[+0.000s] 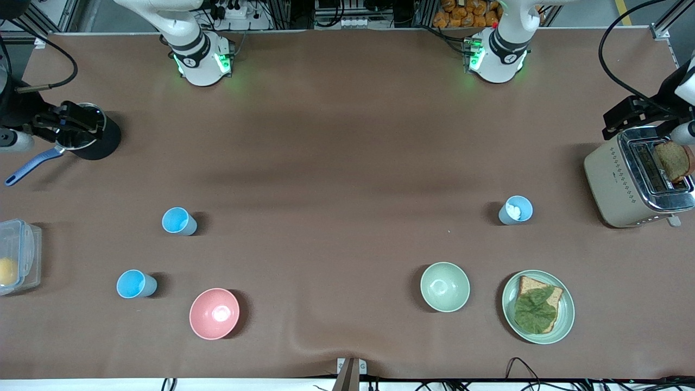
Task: Stack blue cups with both arms
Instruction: 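Move the left gripper and the right gripper toward the blue cups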
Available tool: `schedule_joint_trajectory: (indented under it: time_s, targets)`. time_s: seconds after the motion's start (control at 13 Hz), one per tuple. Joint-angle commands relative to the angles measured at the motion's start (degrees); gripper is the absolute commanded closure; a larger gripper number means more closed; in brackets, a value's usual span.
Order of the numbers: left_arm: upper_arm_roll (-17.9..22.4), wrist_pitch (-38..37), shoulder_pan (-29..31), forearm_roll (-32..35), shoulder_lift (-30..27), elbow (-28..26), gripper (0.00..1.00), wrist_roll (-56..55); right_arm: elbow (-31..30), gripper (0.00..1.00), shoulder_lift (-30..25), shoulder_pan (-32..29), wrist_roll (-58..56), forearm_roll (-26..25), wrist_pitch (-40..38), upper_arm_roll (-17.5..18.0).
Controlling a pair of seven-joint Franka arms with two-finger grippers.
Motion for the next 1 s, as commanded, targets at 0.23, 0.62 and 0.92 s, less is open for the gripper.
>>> schedule_joint_trajectory:
  time_s: [0.23,0.62,0.92]
  targets:
    - [0.34,-0.64,-0.11,-1.26,2.30,0.88,0.00,1.44,1.00,0.00,0.06,0.49,0.76,0.69,-1.17,-0.92]
    - [0.08,3.83,-0.11,-1.43,5.55,-2.08,0.00,1.70,1.36,0.00,1.72,0.49,-0.11,0.95,-0.04,-0.66]
    - [0.25,22.26,0.24,-1.26,3.71,-17.89,0.00,1.70,1.97,0.00,5.76,0.23,-1.78,1.39,1.38,-0.57]
